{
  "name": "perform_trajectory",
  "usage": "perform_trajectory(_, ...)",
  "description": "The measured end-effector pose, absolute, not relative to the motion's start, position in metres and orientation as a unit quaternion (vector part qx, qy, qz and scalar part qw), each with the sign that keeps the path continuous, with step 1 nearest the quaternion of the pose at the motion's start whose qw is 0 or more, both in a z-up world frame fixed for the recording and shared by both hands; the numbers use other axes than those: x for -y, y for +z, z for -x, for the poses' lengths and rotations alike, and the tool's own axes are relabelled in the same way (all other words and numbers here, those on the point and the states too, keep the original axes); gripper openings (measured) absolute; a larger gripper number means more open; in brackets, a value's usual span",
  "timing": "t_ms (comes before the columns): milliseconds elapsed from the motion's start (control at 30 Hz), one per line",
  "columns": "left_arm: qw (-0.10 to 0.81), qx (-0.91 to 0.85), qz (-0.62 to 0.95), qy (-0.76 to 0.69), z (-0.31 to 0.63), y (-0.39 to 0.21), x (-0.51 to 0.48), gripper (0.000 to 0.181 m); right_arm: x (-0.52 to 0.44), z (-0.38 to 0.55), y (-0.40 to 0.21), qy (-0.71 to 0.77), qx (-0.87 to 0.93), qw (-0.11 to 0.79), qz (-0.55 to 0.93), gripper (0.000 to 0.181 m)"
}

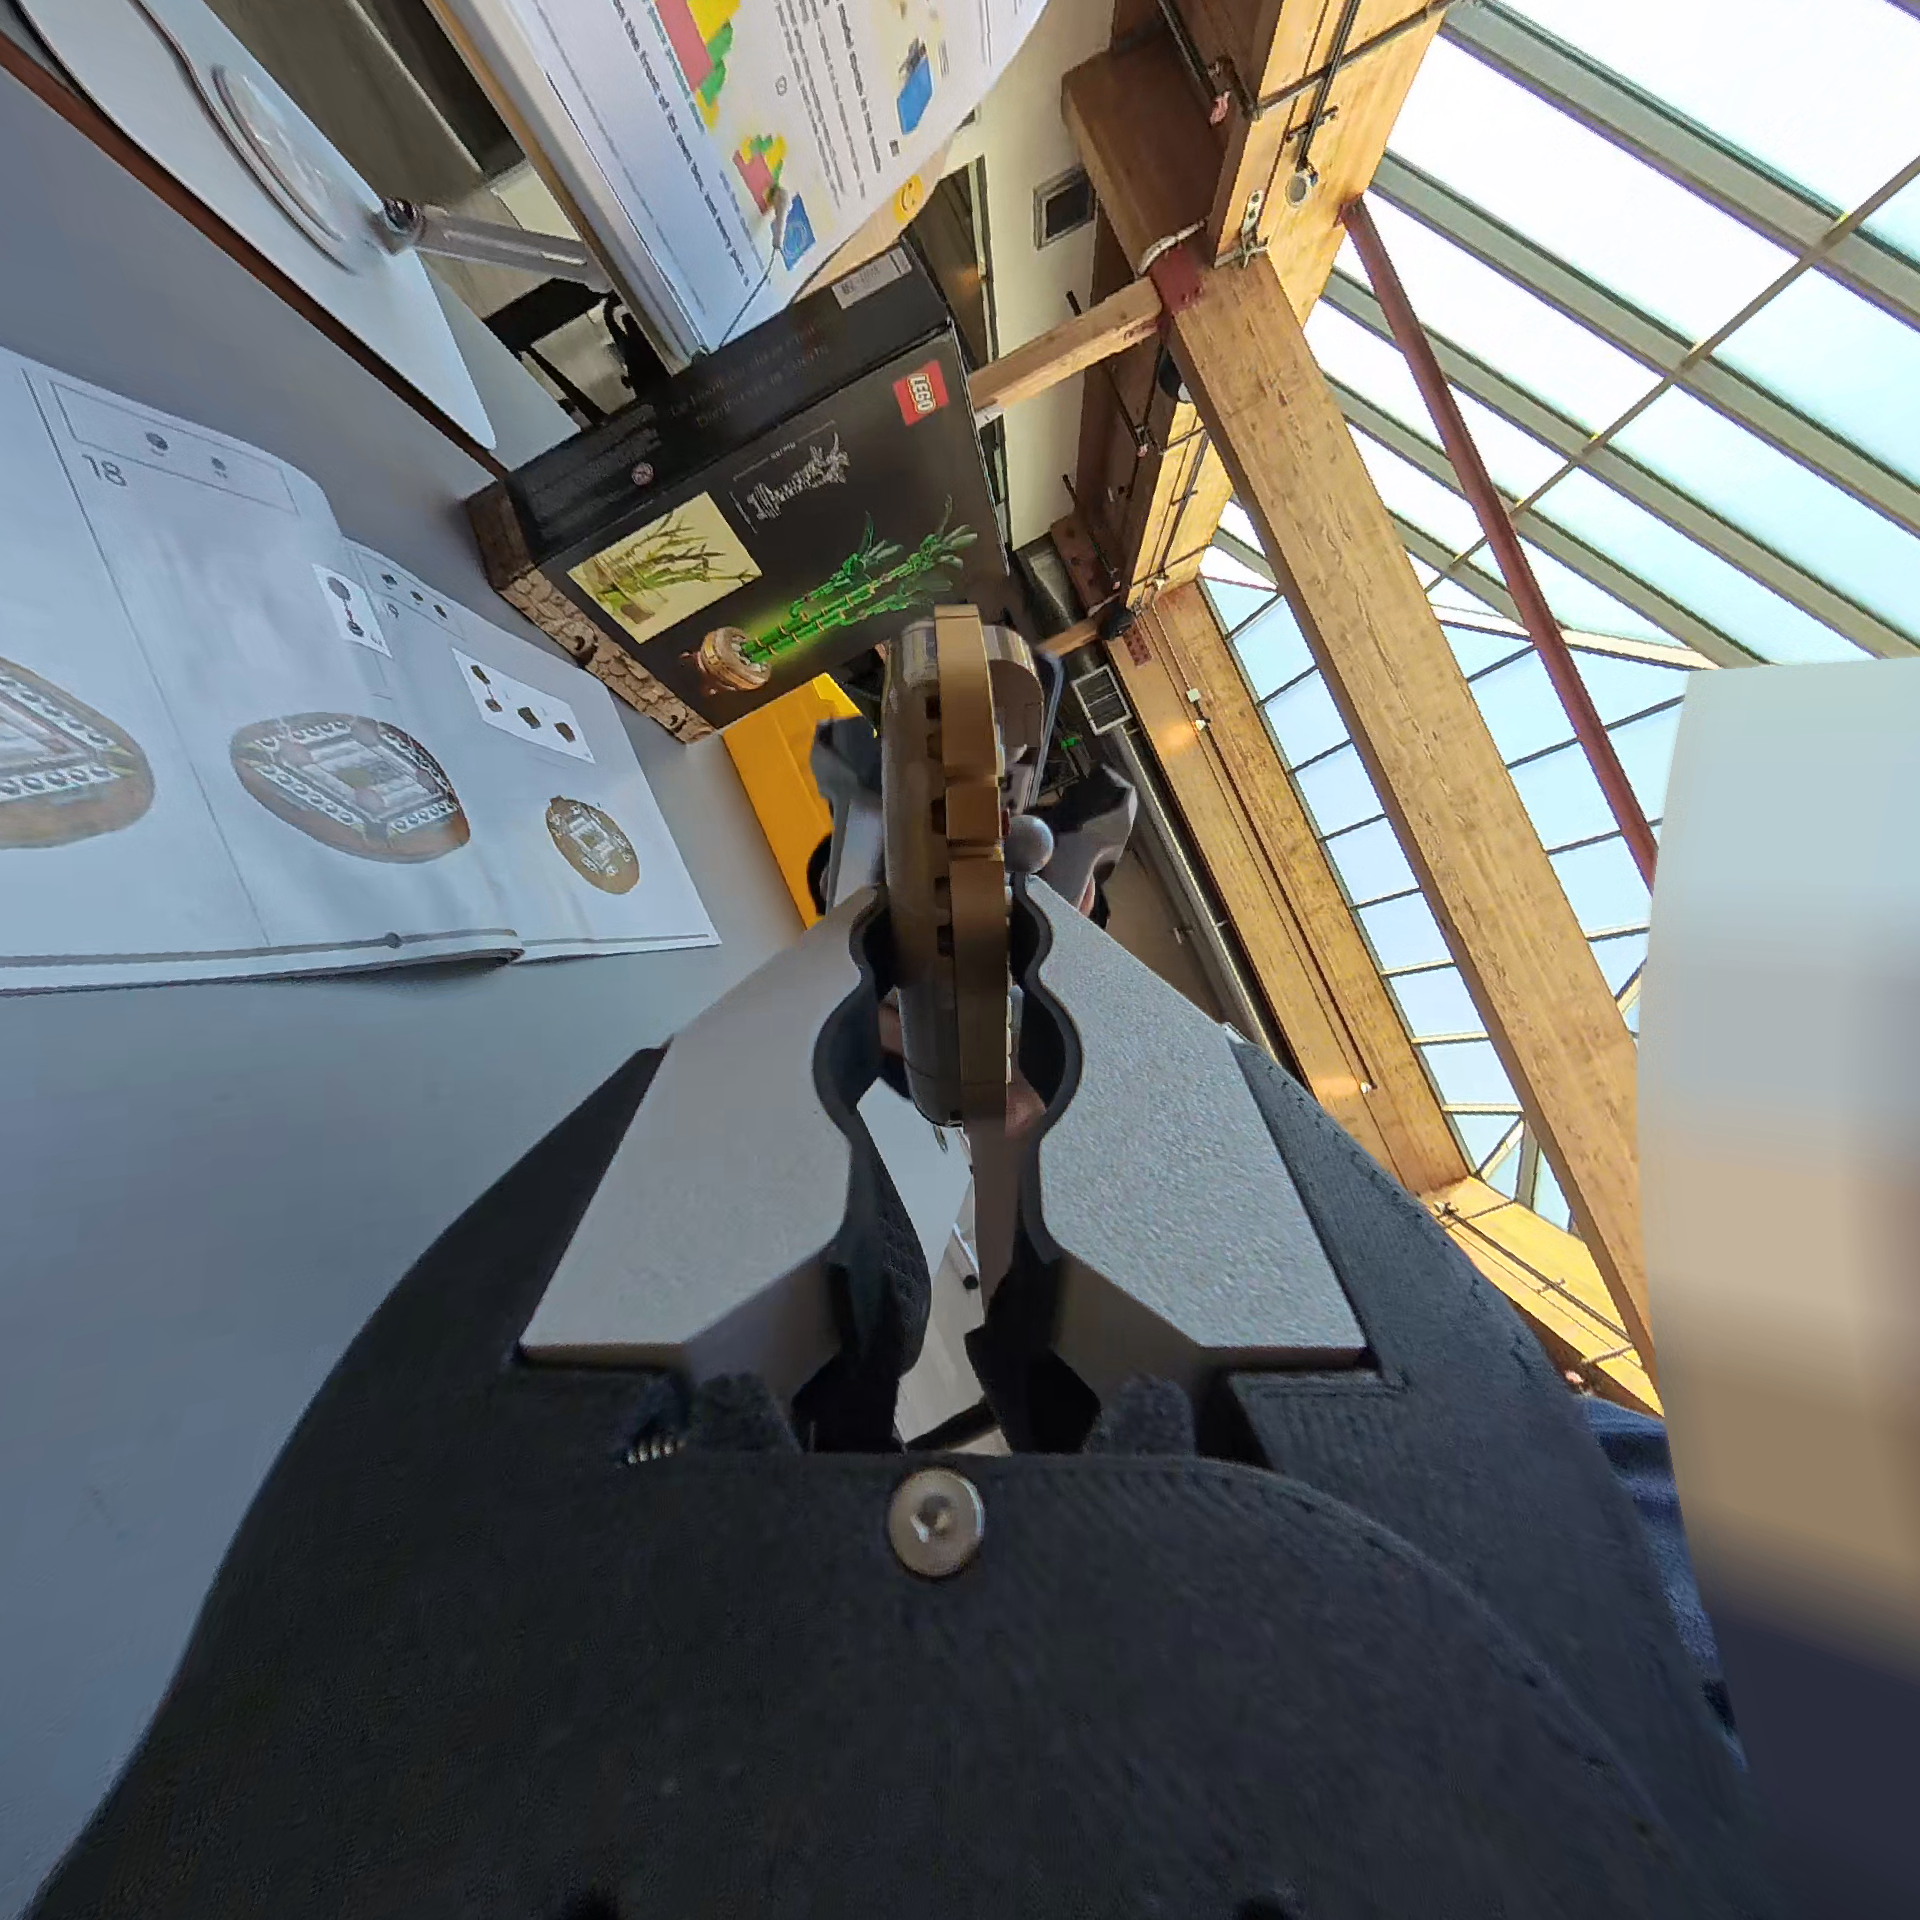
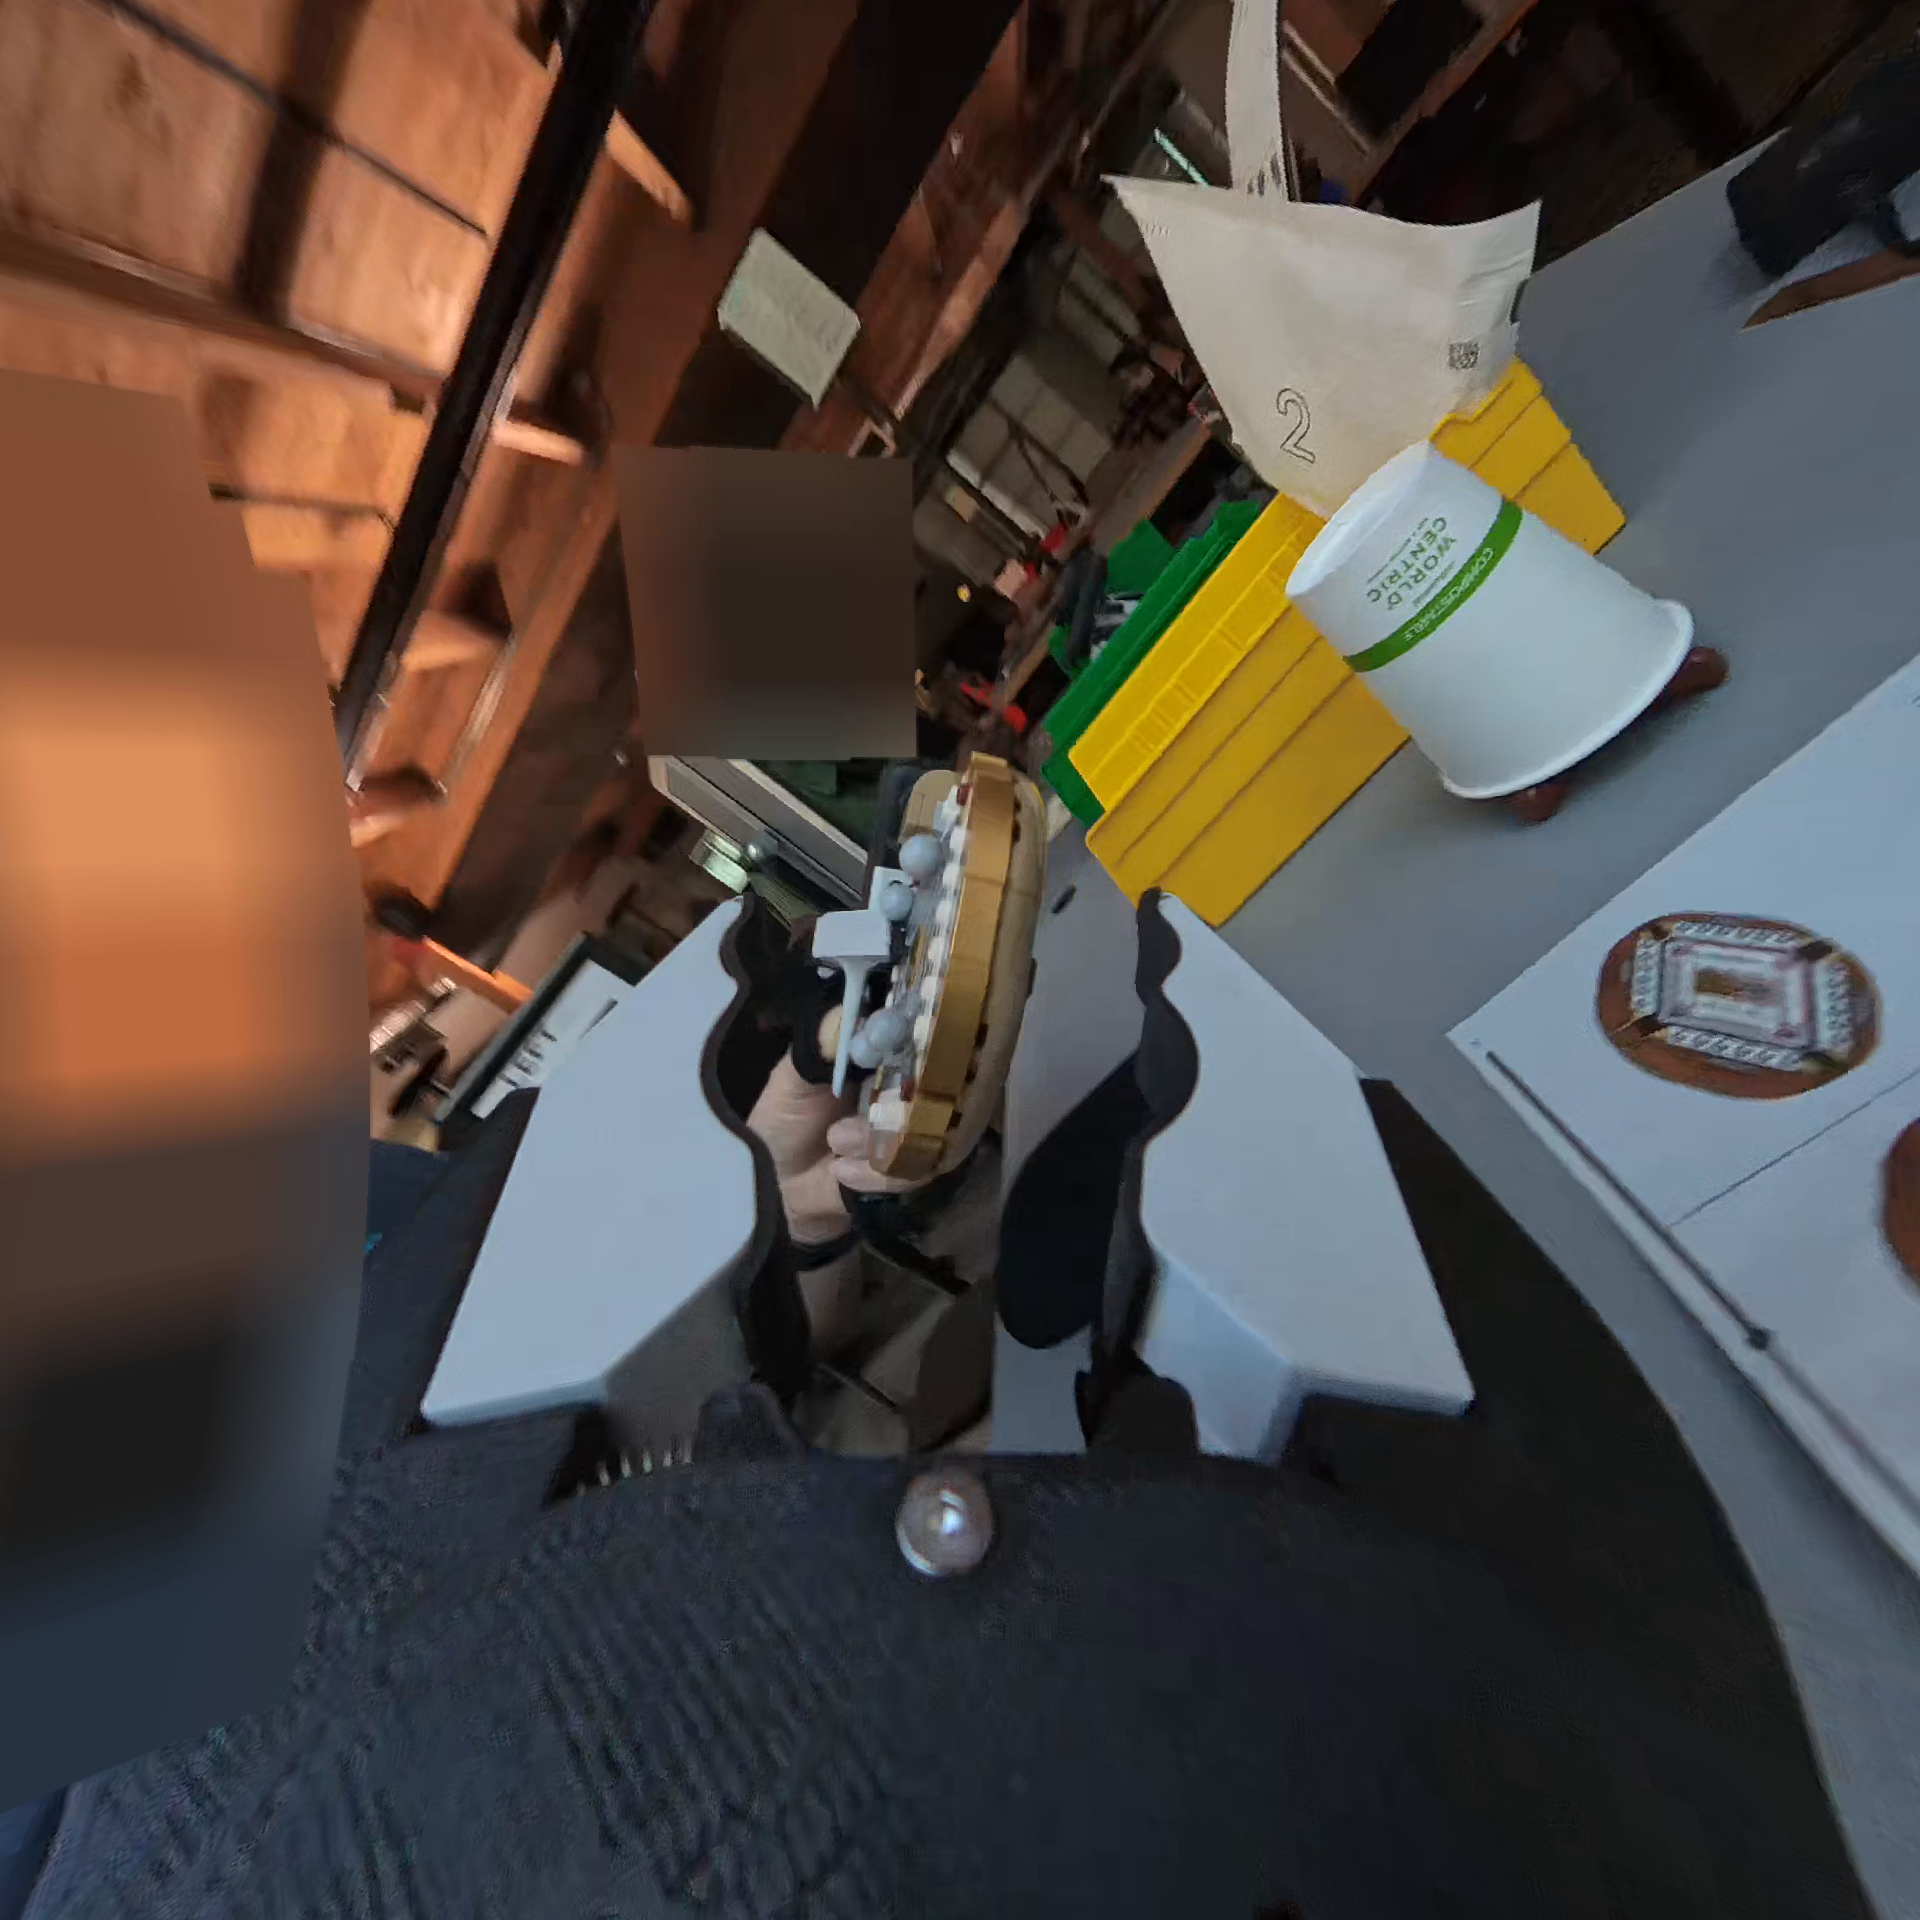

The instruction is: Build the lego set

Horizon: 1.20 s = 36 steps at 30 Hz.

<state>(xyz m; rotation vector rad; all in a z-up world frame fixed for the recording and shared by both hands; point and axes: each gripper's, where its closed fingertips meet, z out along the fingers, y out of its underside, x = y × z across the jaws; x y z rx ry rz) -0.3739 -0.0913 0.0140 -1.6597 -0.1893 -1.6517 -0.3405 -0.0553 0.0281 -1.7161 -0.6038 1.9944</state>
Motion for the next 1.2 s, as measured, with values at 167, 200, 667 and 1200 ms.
perform_trajectory(167,0.416,0.105,0.654,-0.623,0.372,0.011,0.076,0.019,0.064,0.346,0.007,0.749,0.108,0.211,0.619,0.064)
perform_trajectory(200,0.422,0.114,0.652,-0.620,0.372,0.010,0.074,0.019,0.064,0.348,0.002,0.740,0.099,0.226,0.626,0.064)
perform_trajectory(667,0.456,0.145,0.646,-0.595,0.361,0.003,0.062,0.019,0.062,0.353,-0.003,0.782,0.002,0.228,0.580,0.019)
perform_trajectory(1200,0.417,0.064,0.668,-0.613,0.350,0.003,0.083,0.051,0.053,0.324,-0.014,0.768,0.066,0.141,0.621,0.019)
